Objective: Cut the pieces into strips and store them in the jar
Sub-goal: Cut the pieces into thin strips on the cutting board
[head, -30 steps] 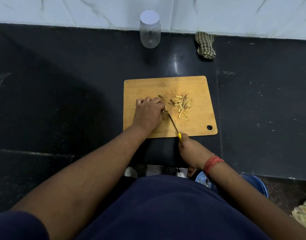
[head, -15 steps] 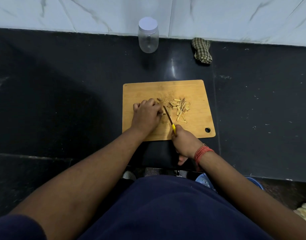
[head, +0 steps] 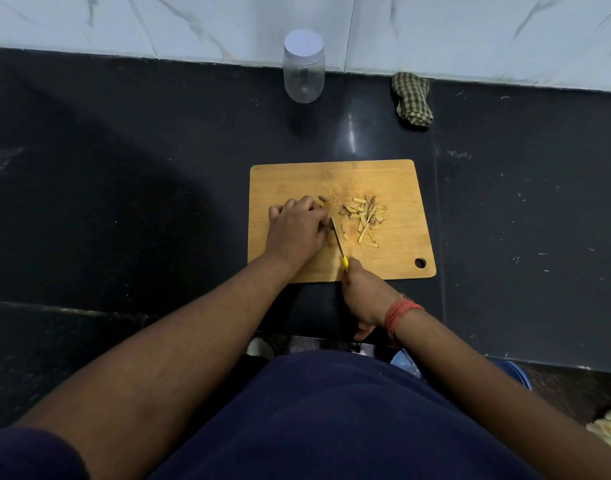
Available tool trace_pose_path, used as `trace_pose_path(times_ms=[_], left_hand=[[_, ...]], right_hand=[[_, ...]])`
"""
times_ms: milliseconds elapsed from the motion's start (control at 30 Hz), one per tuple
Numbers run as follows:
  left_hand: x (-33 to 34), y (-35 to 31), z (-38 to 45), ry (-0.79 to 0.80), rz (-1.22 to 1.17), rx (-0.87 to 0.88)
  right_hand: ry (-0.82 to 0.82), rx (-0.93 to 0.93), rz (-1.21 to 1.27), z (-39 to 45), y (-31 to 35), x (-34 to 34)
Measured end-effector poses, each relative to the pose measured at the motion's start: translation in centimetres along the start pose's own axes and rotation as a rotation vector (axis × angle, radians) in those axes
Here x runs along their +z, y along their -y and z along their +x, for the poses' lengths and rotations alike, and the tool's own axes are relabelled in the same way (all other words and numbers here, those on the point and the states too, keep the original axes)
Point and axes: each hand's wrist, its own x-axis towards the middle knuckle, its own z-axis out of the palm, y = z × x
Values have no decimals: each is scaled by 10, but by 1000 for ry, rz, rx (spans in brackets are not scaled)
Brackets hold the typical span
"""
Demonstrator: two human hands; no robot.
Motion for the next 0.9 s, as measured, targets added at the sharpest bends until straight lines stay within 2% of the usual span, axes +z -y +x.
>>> trace_pose_path(times_ms=[100, 200, 433, 900], left_hand=[[1, -1, -1, -17, -9, -11], [2, -1, -1, -4, -7, -14], [2, 1, -1, 8, -46, -25], [6, 3, -1, 1, -131, -64]], right_hand=[[-45, -38, -151, -9, -17, 5], [-97, -46, -185, -12, -29, 4], [-88, -7, 57, -16, -11, -16], [-55, -19, 98, -2, 12, -10]])
